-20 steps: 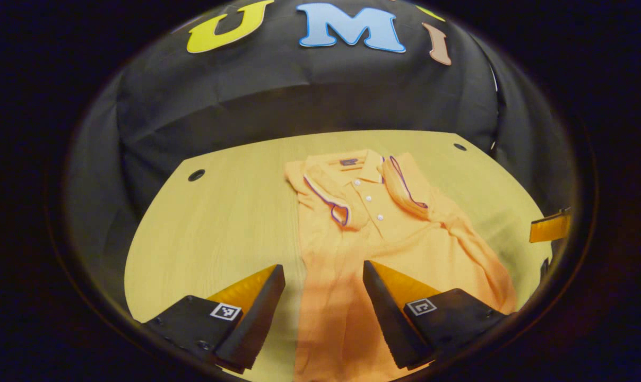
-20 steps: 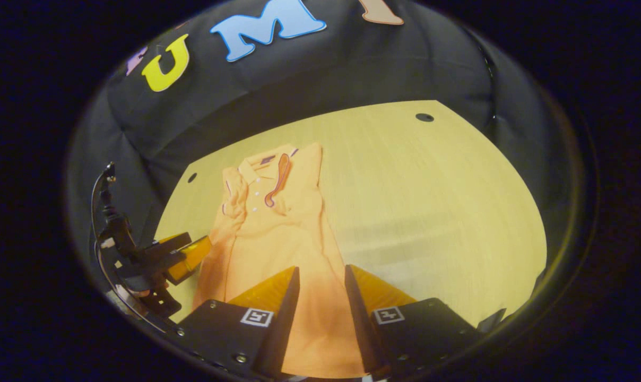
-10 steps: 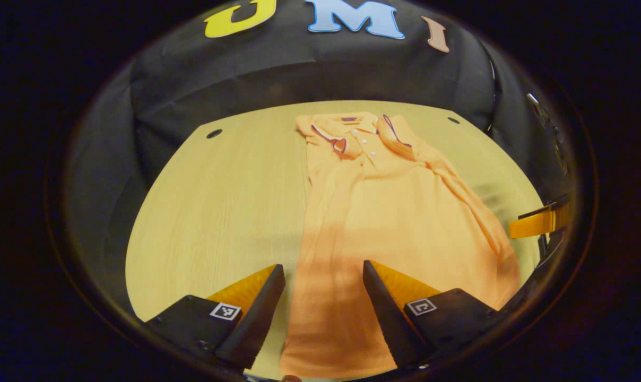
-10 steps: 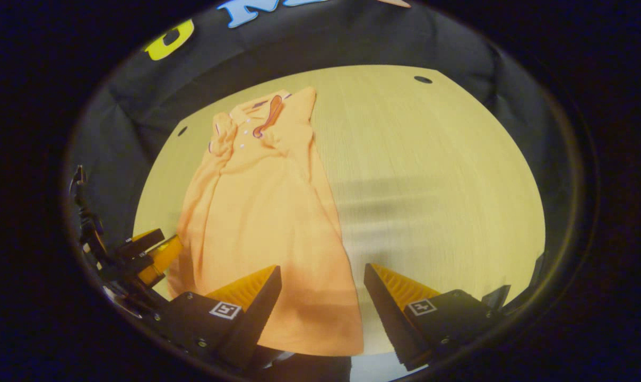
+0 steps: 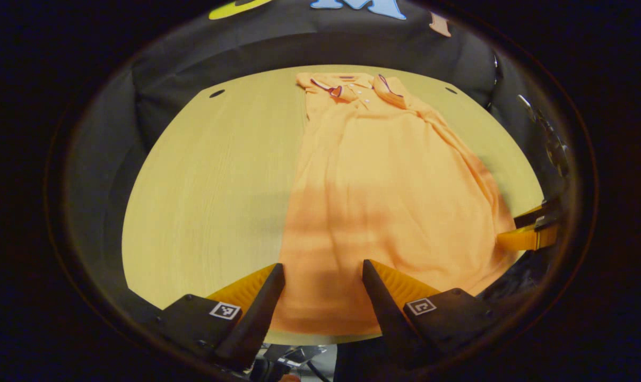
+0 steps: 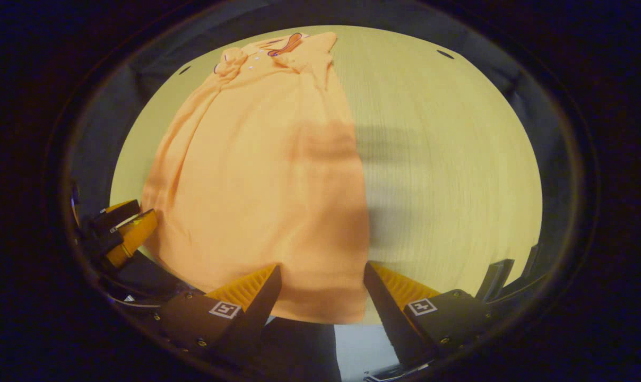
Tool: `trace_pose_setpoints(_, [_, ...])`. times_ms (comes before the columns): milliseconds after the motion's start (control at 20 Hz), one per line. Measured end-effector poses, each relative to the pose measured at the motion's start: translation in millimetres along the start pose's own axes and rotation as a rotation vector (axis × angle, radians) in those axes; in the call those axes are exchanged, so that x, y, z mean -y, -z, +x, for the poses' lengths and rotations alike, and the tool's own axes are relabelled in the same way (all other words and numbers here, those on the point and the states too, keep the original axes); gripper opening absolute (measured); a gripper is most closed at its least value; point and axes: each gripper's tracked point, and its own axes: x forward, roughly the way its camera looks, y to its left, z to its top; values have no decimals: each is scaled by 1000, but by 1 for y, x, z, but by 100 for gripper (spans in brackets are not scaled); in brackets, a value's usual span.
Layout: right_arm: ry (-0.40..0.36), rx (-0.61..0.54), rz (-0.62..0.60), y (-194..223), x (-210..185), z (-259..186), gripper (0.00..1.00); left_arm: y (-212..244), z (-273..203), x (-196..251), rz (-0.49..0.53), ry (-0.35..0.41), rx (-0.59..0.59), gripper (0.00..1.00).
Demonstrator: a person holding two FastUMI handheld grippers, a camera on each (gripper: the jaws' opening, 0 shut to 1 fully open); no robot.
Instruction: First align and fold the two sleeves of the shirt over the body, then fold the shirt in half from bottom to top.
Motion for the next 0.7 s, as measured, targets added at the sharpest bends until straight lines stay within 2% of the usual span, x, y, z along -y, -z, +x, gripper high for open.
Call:
trace_pose_setpoints(100, [17,-6,-25,-1,-1,2,94,7,4,1,-4,0,-49,100])
trace_pose_setpoints(200, [35,-21,-45,-1,0,4,98,6,6,3,-18,7,-78,97])
trace_pose_setpoints(350, [77,-55,-59,0,0,7,98,5,7,5,-15,10,-130,96])
trace_pose_setpoints(600, [82,-148,-43,0,-1,7,98,5,8,5,-8,21,-203,96])
trace_pose_setpoints(650, [82,-164,-43,1,-1,8,94,5,9,5,-9,22,-220,96])
trace_pose_setpoints(700, [82,-173,-42,1,-2,7,98,4,9,6,-14,23,-236,96])
